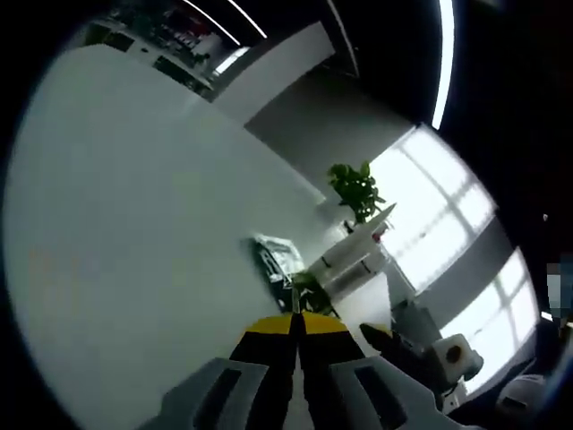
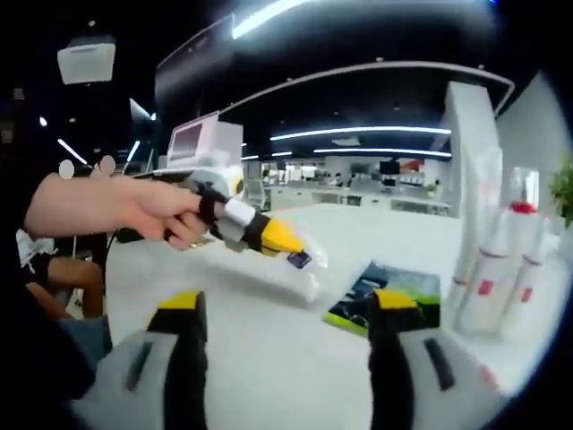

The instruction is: Arrange the skincare products in the storage area until every visible bottle or jar stands upright without overlapping.

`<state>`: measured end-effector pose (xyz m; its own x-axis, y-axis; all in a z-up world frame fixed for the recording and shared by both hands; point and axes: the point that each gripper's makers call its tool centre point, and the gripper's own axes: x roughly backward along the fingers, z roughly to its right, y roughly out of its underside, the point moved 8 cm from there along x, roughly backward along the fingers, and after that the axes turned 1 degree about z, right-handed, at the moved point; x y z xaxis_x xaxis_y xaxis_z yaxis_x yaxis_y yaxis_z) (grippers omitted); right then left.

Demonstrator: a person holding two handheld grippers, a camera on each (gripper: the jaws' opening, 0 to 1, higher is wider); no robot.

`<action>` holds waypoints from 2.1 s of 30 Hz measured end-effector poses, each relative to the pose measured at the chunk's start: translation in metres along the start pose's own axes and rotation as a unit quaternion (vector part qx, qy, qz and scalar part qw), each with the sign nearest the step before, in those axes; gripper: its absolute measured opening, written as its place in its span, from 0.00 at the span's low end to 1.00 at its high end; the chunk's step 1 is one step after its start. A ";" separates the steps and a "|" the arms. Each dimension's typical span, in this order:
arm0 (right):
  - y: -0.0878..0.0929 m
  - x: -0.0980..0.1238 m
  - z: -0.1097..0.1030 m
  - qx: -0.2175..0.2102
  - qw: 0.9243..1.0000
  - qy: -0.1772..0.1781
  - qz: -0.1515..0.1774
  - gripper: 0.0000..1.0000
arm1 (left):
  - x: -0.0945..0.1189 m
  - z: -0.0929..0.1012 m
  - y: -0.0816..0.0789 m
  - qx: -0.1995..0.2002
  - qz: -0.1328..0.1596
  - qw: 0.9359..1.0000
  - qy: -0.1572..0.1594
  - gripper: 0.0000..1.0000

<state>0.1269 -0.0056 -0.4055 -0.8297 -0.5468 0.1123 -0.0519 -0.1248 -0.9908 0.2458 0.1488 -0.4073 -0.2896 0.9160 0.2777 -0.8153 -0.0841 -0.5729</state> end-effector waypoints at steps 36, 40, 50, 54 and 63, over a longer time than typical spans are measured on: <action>0.009 -0.066 0.027 0.023 0.997 -0.006 -0.074 0.00 | -0.007 -0.006 0.005 0.004 -0.012 1.000 -0.002 0.00; 0.011 -0.069 0.024 0.042 0.996 -0.004 -0.082 0.00 | -0.009 -0.008 0.005 0.004 -0.013 1.000 -0.005 0.00; 0.018 -0.075 0.021 0.074 0.992 0.001 -0.104 0.00 | -0.009 -0.014 0.005 -0.003 -0.018 1.000 -0.017 0.00; 0.020 -0.077 0.021 0.075 0.991 0.001 -0.107 0.00 | -0.009 -0.015 0.005 -0.002 -0.017 1.000 -0.020 0.00; 0.023 -0.079 0.022 0.080 0.990 0.000 -0.114 0.00 | -0.009 -0.015 0.007 -0.006 -0.014 1.000 -0.023 0.00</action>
<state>0.2029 0.0165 -0.4356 -0.8066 -0.4895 0.3312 -0.1486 -0.3744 -0.9153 0.2498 0.1455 -0.4255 -0.2902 0.8989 0.3282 -0.8168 -0.0539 -0.5744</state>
